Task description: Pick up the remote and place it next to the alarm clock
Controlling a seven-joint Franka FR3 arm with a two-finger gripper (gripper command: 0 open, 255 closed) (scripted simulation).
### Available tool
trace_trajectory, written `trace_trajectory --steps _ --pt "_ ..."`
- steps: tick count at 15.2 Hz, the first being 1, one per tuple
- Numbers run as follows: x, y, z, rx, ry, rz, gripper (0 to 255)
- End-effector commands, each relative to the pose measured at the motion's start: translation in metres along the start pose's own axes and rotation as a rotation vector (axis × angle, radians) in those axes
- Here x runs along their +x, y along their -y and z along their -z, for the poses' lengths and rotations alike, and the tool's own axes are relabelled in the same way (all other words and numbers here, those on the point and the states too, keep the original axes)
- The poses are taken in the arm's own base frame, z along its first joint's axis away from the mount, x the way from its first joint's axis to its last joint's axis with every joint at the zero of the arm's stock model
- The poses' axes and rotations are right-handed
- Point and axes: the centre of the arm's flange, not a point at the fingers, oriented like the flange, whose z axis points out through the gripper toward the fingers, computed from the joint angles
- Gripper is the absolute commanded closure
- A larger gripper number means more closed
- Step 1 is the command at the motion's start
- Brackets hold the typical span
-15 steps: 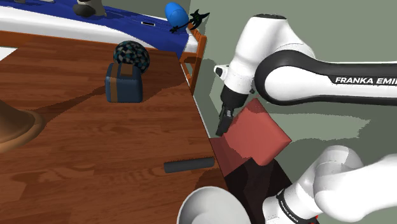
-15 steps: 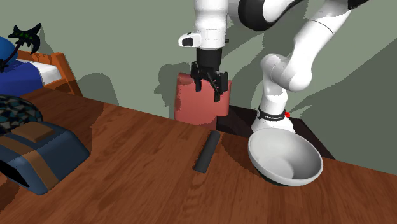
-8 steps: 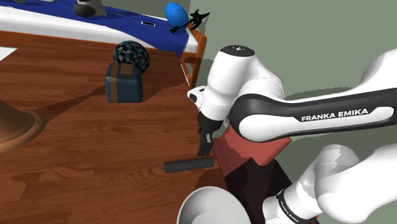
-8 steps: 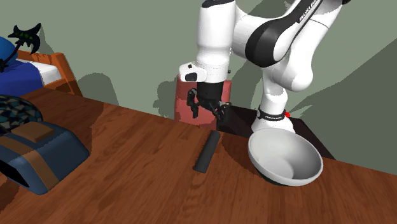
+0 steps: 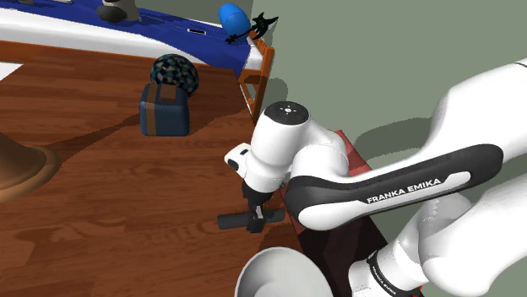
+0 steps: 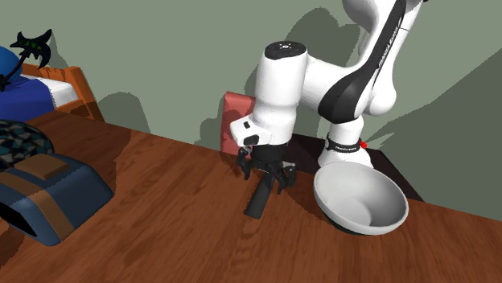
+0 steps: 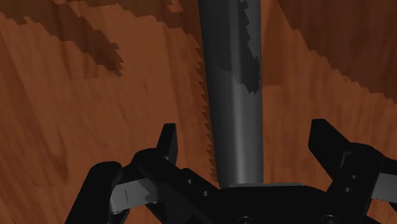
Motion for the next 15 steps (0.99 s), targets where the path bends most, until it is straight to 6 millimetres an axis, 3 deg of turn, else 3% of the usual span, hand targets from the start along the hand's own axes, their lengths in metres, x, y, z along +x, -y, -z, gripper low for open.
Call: trace_trajectory --steps 1,5,12,13,15 --pt "0.002 0.001 -0.012 0.000 -0.001 0.004 0" --pt "0.002 0.001 -0.031 0.000 -0.001 0.004 0" --pt "0.002 0.001 -0.031 0.000 -0.001 0.004 0" --pt "0.002 0.001 -0.031 0.000 -0.001 0.004 255" --pt "0.002 0.001 -0.031 0.000 -0.001 0.004 255"
